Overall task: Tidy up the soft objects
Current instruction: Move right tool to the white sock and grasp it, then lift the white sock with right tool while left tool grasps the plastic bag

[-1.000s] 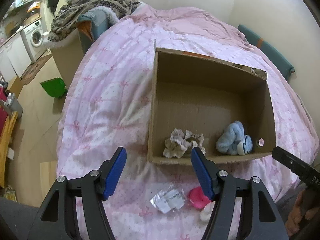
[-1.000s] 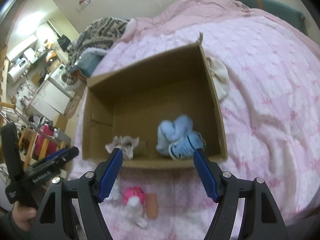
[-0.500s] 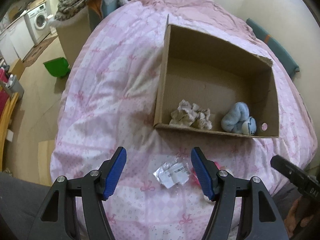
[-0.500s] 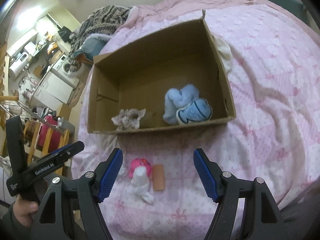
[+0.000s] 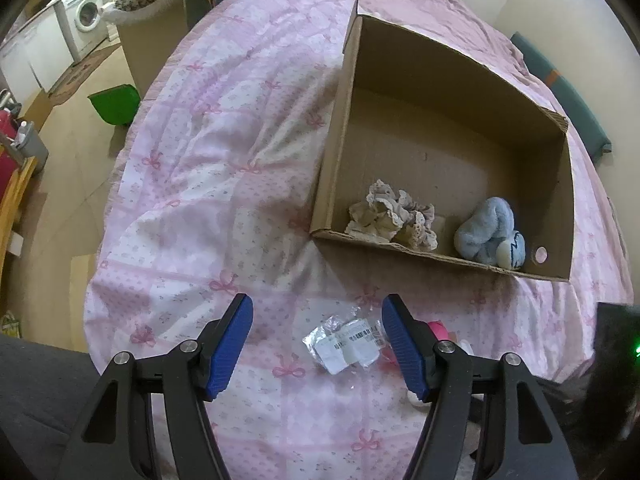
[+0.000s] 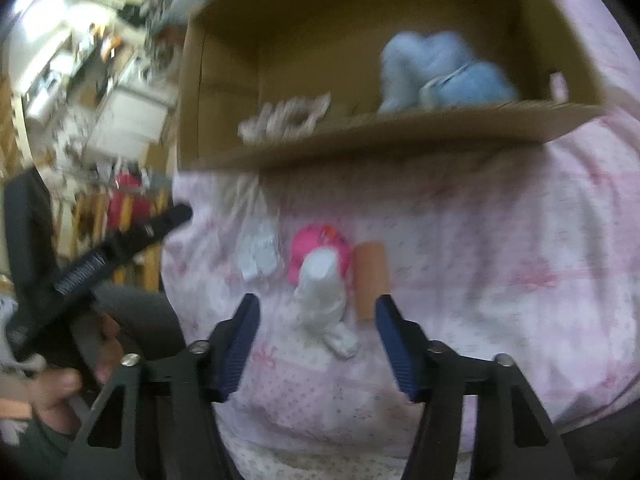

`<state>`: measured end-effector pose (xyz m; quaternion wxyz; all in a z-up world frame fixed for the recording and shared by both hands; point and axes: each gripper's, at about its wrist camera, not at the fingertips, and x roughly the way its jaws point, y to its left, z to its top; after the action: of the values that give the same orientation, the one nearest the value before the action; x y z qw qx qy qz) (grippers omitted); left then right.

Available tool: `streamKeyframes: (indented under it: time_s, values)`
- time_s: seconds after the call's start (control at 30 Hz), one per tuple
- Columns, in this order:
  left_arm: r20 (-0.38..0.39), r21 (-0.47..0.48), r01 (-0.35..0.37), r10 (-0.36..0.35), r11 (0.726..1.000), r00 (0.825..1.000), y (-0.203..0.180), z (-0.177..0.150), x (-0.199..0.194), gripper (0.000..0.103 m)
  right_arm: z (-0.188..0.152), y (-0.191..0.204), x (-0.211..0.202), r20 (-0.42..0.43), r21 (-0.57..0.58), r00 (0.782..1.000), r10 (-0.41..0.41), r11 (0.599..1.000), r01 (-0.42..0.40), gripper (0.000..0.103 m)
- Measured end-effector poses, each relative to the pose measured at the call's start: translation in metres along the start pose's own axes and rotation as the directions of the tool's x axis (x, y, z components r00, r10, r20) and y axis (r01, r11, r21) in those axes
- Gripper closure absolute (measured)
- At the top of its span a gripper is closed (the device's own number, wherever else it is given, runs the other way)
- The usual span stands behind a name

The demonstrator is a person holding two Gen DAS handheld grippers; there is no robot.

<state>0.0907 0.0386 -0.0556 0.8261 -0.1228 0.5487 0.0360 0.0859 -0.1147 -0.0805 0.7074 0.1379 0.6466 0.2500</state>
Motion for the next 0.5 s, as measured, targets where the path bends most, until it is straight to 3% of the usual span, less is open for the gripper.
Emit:
streamKeyframes:
  time_s: [0.33, 0.5]
  values:
    - [-0.018, 0.017, -0.021, 0.021, 1.000, 1.000, -0.004, -0.002, 0.007, 0.039, 0.002, 0.014, 0.037, -0.075, -0.076, 0.993, -0.095, 0.993, 0.089, 0.073]
    - [-0.077, -0.005, -0.020, 0.020, 1.000, 0.997, 0.000, -0.005, 0.021, 0.039, -0.003, 0.018, 0.029, -0.050, -0.086, 0.997, -0.061, 0.995, 0.057, 0.076]
